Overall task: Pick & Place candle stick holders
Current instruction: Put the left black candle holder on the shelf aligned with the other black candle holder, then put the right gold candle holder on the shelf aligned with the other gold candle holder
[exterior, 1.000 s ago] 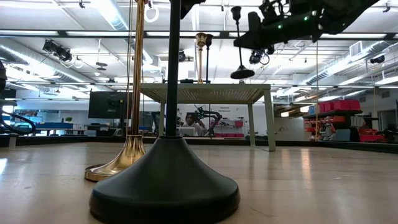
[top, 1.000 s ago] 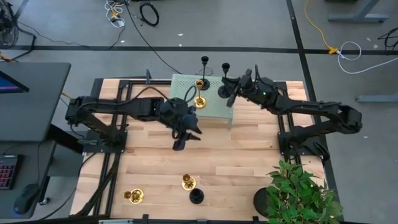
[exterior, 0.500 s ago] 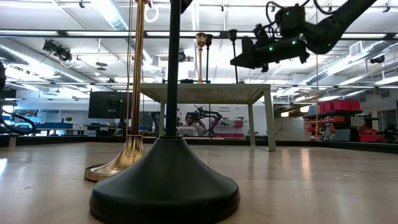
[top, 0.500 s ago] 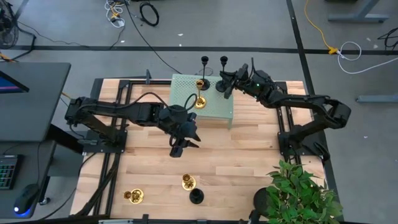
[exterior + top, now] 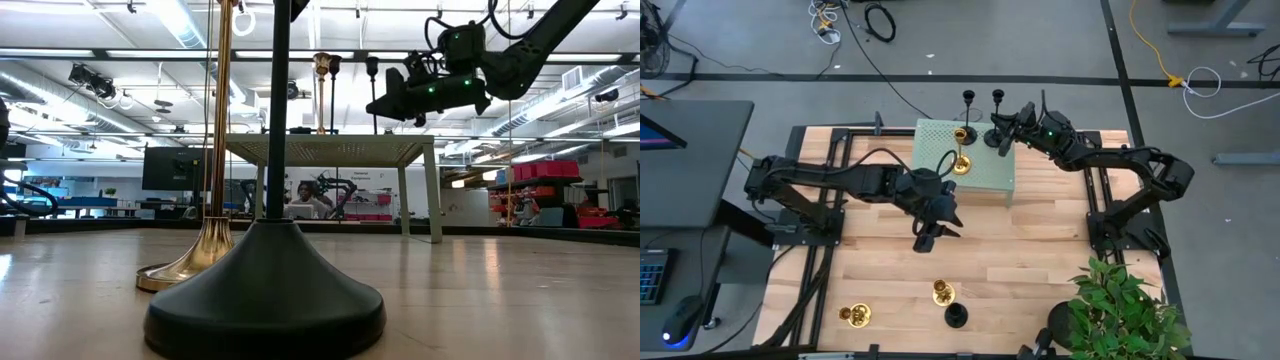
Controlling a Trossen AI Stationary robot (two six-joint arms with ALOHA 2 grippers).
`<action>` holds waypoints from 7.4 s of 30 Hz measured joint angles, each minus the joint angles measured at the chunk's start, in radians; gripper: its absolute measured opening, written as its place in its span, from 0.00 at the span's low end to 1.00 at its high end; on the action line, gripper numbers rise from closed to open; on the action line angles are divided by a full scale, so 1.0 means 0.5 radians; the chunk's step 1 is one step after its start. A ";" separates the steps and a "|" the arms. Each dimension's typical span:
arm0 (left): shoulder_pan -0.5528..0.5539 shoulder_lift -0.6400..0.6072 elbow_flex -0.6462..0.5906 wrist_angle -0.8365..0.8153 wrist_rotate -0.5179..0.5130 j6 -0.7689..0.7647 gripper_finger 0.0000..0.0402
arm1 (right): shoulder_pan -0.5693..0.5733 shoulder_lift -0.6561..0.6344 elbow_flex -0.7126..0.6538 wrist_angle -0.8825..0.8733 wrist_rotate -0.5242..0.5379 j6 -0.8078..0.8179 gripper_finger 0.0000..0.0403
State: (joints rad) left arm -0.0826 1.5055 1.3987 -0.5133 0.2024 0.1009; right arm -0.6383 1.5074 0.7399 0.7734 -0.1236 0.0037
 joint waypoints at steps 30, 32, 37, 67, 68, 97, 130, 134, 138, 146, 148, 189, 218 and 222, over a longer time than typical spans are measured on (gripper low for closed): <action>0.000 0.002 0.000 0.001 0.000 -0.005 0.29 | -0.047 -0.232 0.000 -0.294 -0.031 0.028 0.14; 0.000 0.002 0.000 0.001 0.000 -0.005 0.29 | -0.043 -0.300 0.000 -0.373 -0.032 0.028 0.15; 0.000 0.002 0.000 0.001 0.000 -0.005 0.29 | -0.028 -0.480 -0.001 -0.649 -0.031 0.007 0.20; -0.110 0.002 -0.001 -0.208 0.238 0.084 0.29 | 0.910 -1.176 -0.022 -1.664 -0.642 0.149 0.31; -0.132 0.002 -0.001 -0.221 0.251 0.084 0.29 | 0.958 -1.176 -0.042 -1.640 -0.641 0.170 0.31; -0.555 -0.002 -0.647 0.273 -0.005 -0.439 0.29 | 1.863 -1.173 -0.458 -0.916 0.082 0.380 0.31; -0.838 0.001 -1.309 1.696 -0.508 -0.581 0.29 | 1.866 -1.173 -0.456 -0.917 0.128 0.294 0.31; -0.843 0.001 -1.309 1.695 -0.563 -0.584 0.29 | 1.866 -1.173 -0.455 -0.917 0.128 0.291 0.31; -0.843 0.003 -1.309 1.713 -0.575 -0.584 0.29 | 1.866 -1.173 -0.455 -0.919 0.128 0.290 0.31; -0.838 0.253 -1.308 1.975 -0.514 -0.565 0.29 | 1.865 -1.173 -0.455 -0.921 0.129 0.271 0.31; -0.836 0.272 -1.308 1.994 -0.494 -0.562 0.29 | 1.865 -1.173 -0.455 -0.922 0.129 0.271 0.31; -0.181 -0.285 -0.852 1.153 -0.523 -0.600 0.03 | 1.864 -1.032 -0.454 -0.824 0.769 0.191 0.31; 0.128 -0.063 -0.205 0.641 -0.516 -0.295 0.04 | 1.543 -0.235 -0.152 -0.005 0.728 -0.006 0.31; 0.128 -0.064 -0.205 0.648 -0.515 -0.281 0.04 | 1.526 -0.156 -0.087 0.000 0.694 -0.009 0.31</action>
State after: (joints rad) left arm -0.0187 1.4734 1.2961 -0.1890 -0.0553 -0.0395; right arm 0.1249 1.4292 0.6964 0.7734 0.2232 -0.0010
